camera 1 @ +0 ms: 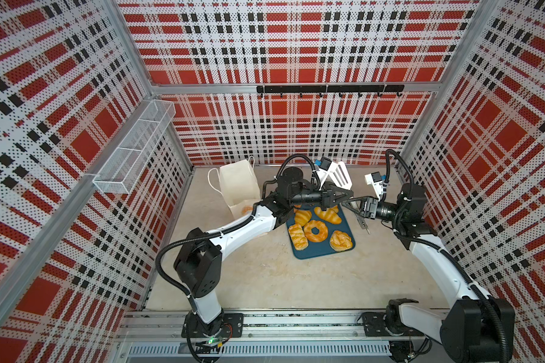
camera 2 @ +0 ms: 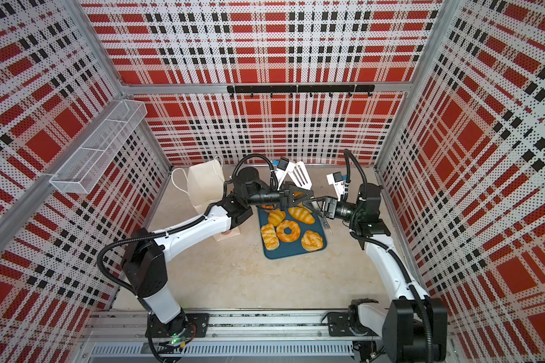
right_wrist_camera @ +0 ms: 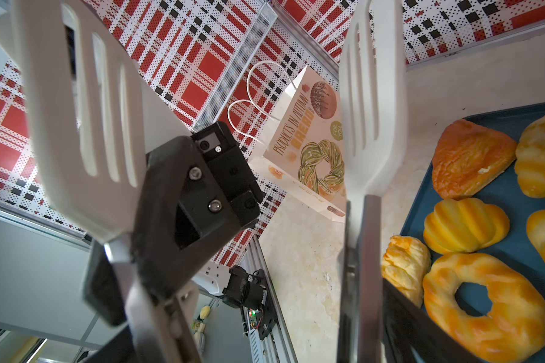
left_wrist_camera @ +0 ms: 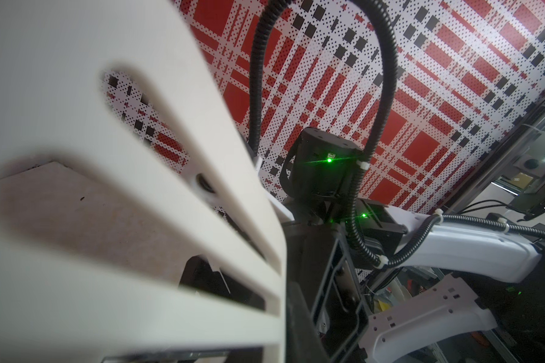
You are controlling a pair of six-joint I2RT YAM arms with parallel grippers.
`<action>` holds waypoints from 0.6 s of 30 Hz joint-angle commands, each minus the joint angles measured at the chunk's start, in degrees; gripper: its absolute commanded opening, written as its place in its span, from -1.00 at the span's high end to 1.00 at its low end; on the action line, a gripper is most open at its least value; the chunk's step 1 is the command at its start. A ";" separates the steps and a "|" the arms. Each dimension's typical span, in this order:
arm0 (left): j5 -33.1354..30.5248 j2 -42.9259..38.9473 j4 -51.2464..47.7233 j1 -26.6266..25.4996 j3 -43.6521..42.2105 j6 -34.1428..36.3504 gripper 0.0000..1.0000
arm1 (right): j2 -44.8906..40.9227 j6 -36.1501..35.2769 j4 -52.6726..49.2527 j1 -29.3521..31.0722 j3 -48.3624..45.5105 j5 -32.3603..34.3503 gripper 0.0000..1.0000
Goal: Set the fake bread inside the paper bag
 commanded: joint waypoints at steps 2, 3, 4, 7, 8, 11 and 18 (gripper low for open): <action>0.22 0.50 3.26 -0.64 2.13 -0.24 0.76 | 0.52 1.52 5.88 0.49 0.66 0.33 -0.85; 0.29 0.64 3.55 -0.60 2.14 -0.41 0.76 | 0.57 1.65 6.17 0.44 0.67 0.28 -0.84; 0.31 0.74 3.82 -0.60 2.20 -0.65 0.76 | 0.70 1.78 6.39 0.38 0.65 0.26 -0.83; 0.77 1.11 5.46 -0.62 2.17 -2.07 0.76 | 0.94 1.90 6.80 0.53 0.68 0.46 -0.83; 0.88 1.26 6.12 -0.69 2.11 -2.57 0.77 | 0.97 2.00 7.02 0.53 0.68 0.54 -0.83; 1.19 1.53 7.75 -0.68 1.99 -3.80 0.77 | 1.28 3.01 8.64 0.53 0.61 0.43 -0.83; 1.76 2.41 10.31 -0.68 1.80 -5.77 0.77 | 1.51 4.70 11.25 0.53 0.21 -0.20 -0.76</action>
